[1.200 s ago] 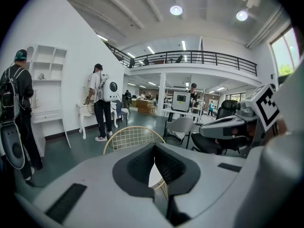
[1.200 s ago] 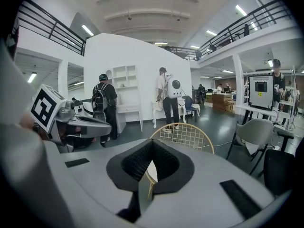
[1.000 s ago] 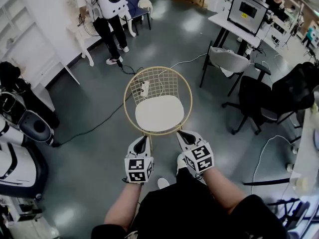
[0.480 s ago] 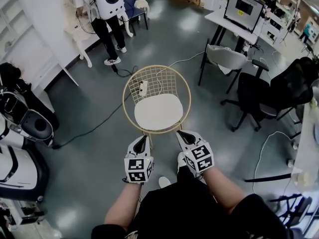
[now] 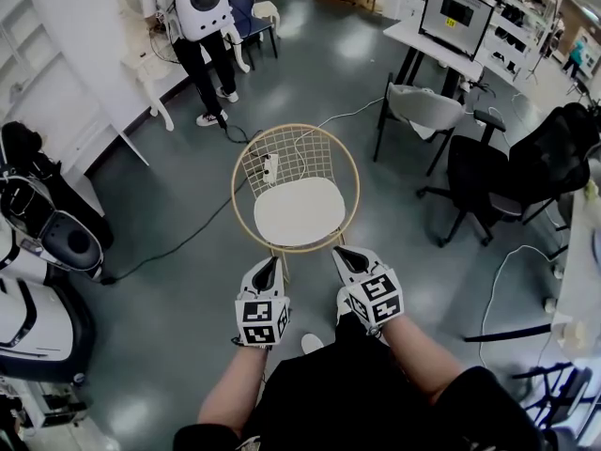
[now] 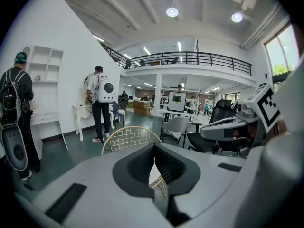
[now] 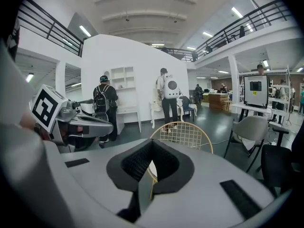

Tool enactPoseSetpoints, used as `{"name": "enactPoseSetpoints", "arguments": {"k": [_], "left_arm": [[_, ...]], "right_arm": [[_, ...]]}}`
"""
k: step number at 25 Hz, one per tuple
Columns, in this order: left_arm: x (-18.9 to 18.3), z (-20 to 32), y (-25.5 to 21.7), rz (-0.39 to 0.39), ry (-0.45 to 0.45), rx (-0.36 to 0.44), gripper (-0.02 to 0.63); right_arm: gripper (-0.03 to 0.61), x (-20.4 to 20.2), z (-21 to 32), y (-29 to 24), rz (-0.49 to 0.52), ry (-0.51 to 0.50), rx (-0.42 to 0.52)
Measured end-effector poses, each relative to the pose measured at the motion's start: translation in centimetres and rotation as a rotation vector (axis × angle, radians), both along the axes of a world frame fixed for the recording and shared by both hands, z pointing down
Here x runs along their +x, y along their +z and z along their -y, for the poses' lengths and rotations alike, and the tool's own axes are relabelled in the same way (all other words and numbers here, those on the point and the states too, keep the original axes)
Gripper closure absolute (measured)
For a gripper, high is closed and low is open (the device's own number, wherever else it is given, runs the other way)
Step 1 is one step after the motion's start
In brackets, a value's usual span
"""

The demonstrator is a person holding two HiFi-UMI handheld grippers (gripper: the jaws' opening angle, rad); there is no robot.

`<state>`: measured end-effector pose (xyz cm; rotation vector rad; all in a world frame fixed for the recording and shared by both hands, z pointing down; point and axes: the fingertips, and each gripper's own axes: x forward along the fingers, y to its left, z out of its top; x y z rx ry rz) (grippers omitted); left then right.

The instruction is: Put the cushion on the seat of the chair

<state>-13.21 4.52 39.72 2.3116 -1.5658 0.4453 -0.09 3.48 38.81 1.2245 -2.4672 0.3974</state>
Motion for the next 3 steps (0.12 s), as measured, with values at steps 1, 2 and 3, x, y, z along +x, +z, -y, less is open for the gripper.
{"name": "enactPoseSetpoints", "arguments": {"k": [1, 2, 3], "left_arm": [[0.05, -0.11, -0.01, 0.0, 0.001, 0.0, 0.597], [0.1, -0.23, -0.01, 0.001, 0.001, 0.0, 0.597], [0.16, -0.35, 0.0, 0.002, 0.002, 0.0, 0.597]], "right_arm": [[0.568, 0.06, -0.1, -0.04, 0.001, 0.001, 0.001], [0.568, 0.12, -0.19, -0.07, 0.002, 0.003, 0.002], [0.568, 0.18, -0.28, -0.11, 0.003, 0.004, 0.003]]}}
